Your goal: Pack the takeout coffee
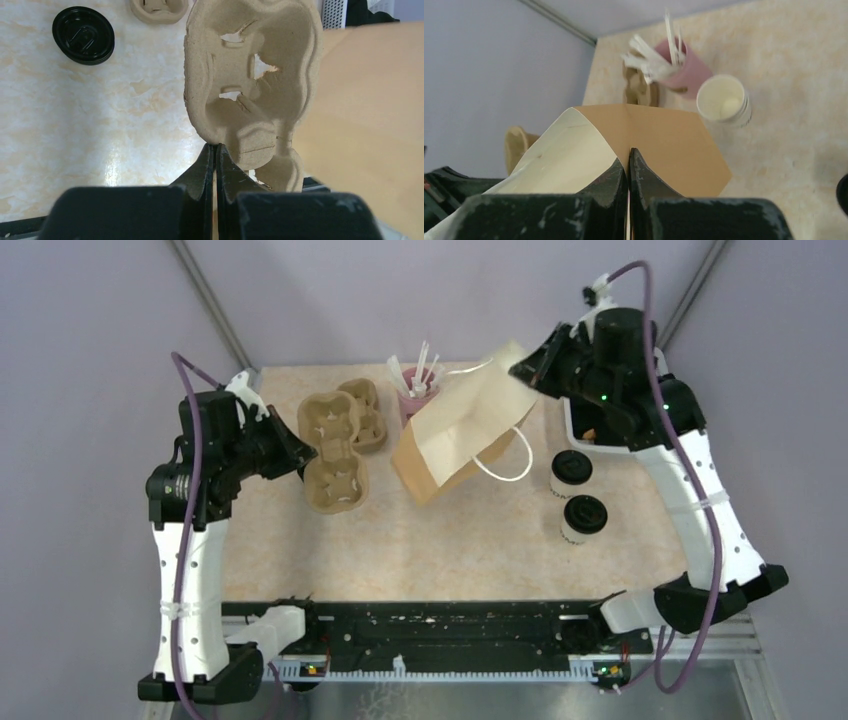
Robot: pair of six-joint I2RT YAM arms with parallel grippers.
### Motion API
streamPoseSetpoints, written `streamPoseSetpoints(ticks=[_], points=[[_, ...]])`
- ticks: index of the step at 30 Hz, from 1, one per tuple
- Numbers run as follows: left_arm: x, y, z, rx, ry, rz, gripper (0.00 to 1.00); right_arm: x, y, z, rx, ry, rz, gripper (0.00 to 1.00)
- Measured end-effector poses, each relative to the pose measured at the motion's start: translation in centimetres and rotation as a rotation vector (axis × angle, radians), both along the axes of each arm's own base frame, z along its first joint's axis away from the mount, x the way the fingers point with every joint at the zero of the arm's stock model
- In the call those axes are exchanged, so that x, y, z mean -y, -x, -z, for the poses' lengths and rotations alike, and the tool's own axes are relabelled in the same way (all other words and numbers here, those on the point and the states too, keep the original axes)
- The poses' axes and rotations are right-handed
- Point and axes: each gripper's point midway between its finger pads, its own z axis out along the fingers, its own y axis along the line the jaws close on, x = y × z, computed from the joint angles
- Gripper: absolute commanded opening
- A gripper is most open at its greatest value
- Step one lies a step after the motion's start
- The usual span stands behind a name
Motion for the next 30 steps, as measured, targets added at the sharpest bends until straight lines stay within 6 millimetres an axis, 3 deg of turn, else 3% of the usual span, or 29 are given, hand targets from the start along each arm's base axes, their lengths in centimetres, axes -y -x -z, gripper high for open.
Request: streamPoseSetpoints(ticks=[3, 8, 14, 18, 25, 27, 28, 30], points=[[-0.3, 0.3, -0.2, -0.001, -0.011, -0.016, 0.0, -1.8, 0.6, 5.4, -0.162, 0.017, -0.025, 0.0], [-0.9, 1.4, -0.9, 0.017, -0.014, -0.058, 0.0, -2.8, 1.6, 14.5, -0.396, 0.046, 0.032, 0.0], [-0.7, 2.1, -1.5, 0.022, 0.033, -0.088, 0.0, -2.5, 2.3, 19.5, -0.521, 0.021, 0.125, 0.0], [-0.2, 1.9, -2.0, 0.024, 0.086, -0.094, 0.0, -2.3, 2.8, 20.5, -0.552, -0.043, 0.178, 0.0], [1.1, 0.0, -2.9, 0.036, 0.18, -0.081, 0.0, -1.5, 2.5, 19.4, -0.524, -0.176, 0.28, 0.03], [1.5, -0.5, -3.0, 0.038, 0.21, -0.076, 0.0, -1.3, 2.5, 19.3, -0.522, -0.187, 0.292, 0.17], [1.7, -0.6, -3.1, 0.041, 0.223, -0.07, 0.0, -1.3, 2.5, 19.3, -0.521, -0.186, 0.291, 0.32], [2.2, -1.0, -3.2, 0.046, 0.256, -0.06, 0.0, -1.3, 2.6, 19.4, -0.517, -0.175, 0.283, 0.5]])
